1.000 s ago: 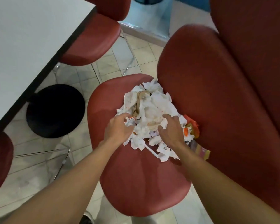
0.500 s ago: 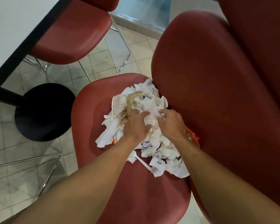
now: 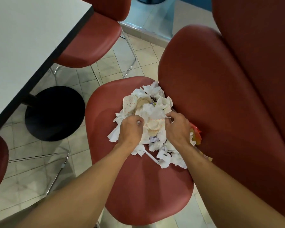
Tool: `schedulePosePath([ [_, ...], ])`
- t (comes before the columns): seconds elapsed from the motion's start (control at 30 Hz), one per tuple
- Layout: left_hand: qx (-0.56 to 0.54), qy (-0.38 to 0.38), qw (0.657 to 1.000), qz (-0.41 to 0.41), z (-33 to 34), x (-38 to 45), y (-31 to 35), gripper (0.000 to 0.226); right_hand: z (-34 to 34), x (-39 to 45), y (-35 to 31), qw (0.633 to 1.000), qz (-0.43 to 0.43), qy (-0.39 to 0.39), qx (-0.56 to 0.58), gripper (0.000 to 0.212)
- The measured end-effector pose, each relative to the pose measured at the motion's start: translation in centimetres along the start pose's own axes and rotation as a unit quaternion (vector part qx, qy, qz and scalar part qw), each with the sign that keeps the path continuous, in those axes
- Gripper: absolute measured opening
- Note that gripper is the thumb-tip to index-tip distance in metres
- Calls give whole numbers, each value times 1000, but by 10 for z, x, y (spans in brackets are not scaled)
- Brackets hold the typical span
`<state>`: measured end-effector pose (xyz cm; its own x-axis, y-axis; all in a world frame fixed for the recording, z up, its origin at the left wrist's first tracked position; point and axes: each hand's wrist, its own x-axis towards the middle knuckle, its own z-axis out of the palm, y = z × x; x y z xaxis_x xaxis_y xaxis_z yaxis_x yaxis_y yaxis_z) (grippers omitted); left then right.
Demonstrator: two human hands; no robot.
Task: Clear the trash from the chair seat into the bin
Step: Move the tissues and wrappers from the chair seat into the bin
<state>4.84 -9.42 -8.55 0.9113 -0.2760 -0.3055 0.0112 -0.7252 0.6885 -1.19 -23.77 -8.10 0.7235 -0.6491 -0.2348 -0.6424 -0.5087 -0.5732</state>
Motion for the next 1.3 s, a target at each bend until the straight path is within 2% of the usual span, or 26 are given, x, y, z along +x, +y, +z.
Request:
schedulePosePath([
  [0.17,-14,29,999,-10,-44,-41,-13,11,-3,-37,-23,999,25,26,34,22],
  [0.47,-63,71,994,-48,-116,-134,-69,7,6,-120,-73,999,-15,16,41,24],
  [0.8,-80,133,980,-126,-195,-231,-170,7,81,-242,-143,987,-110,-119,25,20],
  [1.07,-97,213,948,-216,-258,-316,-282,5,181,-364,-200,945,-197,-260,1,17],
  [1.3,-93,252,910,-316,-290,-375,-371,6,246,-446,-233,914,-191,-356,-35,22],
])
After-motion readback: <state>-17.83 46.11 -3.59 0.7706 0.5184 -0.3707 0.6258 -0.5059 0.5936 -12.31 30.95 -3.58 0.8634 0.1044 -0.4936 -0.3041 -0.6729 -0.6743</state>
